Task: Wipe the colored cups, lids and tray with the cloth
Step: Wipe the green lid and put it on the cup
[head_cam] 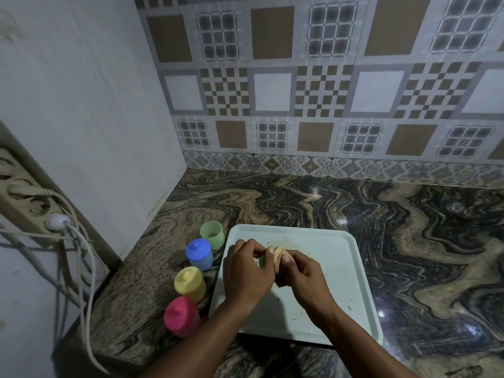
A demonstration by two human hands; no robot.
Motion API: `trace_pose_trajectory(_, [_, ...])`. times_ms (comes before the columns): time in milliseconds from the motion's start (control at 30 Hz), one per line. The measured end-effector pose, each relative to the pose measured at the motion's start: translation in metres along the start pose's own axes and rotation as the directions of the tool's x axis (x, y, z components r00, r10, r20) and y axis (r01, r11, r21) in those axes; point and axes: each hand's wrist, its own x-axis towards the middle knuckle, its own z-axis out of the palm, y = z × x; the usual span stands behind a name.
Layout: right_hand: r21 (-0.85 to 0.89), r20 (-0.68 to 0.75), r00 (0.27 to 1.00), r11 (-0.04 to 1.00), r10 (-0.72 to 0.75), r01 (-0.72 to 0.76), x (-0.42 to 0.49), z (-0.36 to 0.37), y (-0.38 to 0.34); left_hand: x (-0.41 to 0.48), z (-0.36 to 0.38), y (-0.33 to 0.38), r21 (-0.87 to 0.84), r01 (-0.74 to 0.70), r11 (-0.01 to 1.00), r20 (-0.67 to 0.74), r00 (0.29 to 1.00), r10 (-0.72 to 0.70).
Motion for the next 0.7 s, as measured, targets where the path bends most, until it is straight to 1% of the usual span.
trace_pose_trajectory(33, [-0.056,0.047,0.999,0.998,-0.011,0.014,0.001,-0.003,-0.002,0.007,-0.005,-0.003,-0.002,0.007,1.0,0.048,0.999,-0.007])
trace_pose_trajectory(67, [-0.092,0.091,0.996,0.996,-0.007,0.016,0.003,-0.006,-0.005,0.015,-0.011,-0.005,-0.033,0.041,0.999,0.143,0.989,-0.036])
trace_pose_trajectory(100, [-0.1,0.124,0.992,0.995,0.013,0.0,0.006,-0.008,-0.008,0.025,-0.016,-0.007,-0.074,0.107,0.992,0.284,0.955,-0.082])
trace_pose_trajectory(133, [-0.083,0.154,0.987,0.996,0.041,-0.029,0.008,-0.01,-0.011,0.035,-0.02,-0.009,-0.1,0.18,0.979,0.43,0.895,-0.12])
trace_pose_trajectory(167, [-0.064,0.189,0.979,0.996,0.071,-0.059,0.01,-0.011,-0.013,0.043,-0.024,-0.009,-0.108,0.227,0.968,0.538,0.832,-0.135])
trace_pose_trajectory(200, [-0.054,0.222,0.971,0.996,0.087,-0.076,0.012,-0.011,-0.017,0.049,-0.028,-0.01,-0.103,0.256,0.961,0.605,0.784,-0.144])
trace_pose_trajectory(233, [-0.06,0.254,0.962,0.995,0.096,-0.083,0.014,-0.012,-0.02,0.053,-0.031,-0.009,-0.101,0.282,0.954,0.643,0.75,-0.154])
trace_pose_trajectory(300, [-0.048,0.316,0.943,0.994,0.105,-0.094,0.017,-0.014,-0.026,0.058,-0.034,-0.007,-0.111,0.344,0.932,0.68,0.711,-0.181])
trace_pose_trajectory(400, [0.071,0.366,0.926,0.99,0.089,-0.123,0.019,-0.016,-0.03,0.061,-0.034,-0.006,-0.182,0.442,0.879,0.688,0.696,-0.207])
trace_pose_trajectory(433, [0.119,0.366,0.927,0.984,0.082,-0.134,0.018,-0.016,-0.031,0.062,-0.035,-0.004,-0.222,0.488,0.844,0.694,0.687,-0.215])
trace_pose_trajectory(467, [0.167,0.363,0.928,0.975,0.078,-0.148,0.018,-0.017,-0.03,0.062,-0.035,-0.003,-0.258,0.54,0.801,0.715,0.664,-0.217])
trace_pose_trajectory(533, [0.238,0.349,0.932,0.954,0.093,-0.185,0.015,-0.019,-0.028,0.061,-0.039,0.001,-0.279,0.628,0.726,0.79,0.58,-0.198])
trace_pose_trajectory(600, [0.277,0.332,0.935,0.934,0.125,-0.224,0.014,-0.021,-0.025,0.061,-0.044,0.003,-0.254,0.68,0.688,0.857,0.487,-0.165])
trace_pose_trajectory(633, [0.294,0.328,0.934,0.925,0.138,-0.24,0.013,-0.022,-0.024,0.061,-0.045,0.002,-0.251,0.697,0.671,0.88,0.453,-0.141])
trace_pose_trajectory(667, [0.307,0.327,0.933,0.917,0.149,-0.254,0.013,-0.022,-0.024,0.061,-0.046,0.0,-0.262,0.711,0.652,0.894,0.433,-0.114])
trace_pose_trajectory(700, [0.319,0.327,0.932,0.91,0.158,-0.266,0.013,-0.022,-0.024,0.061,-0.046,-0.001,-0.288,0.722,0.629,0.897,0.433,-0.087])
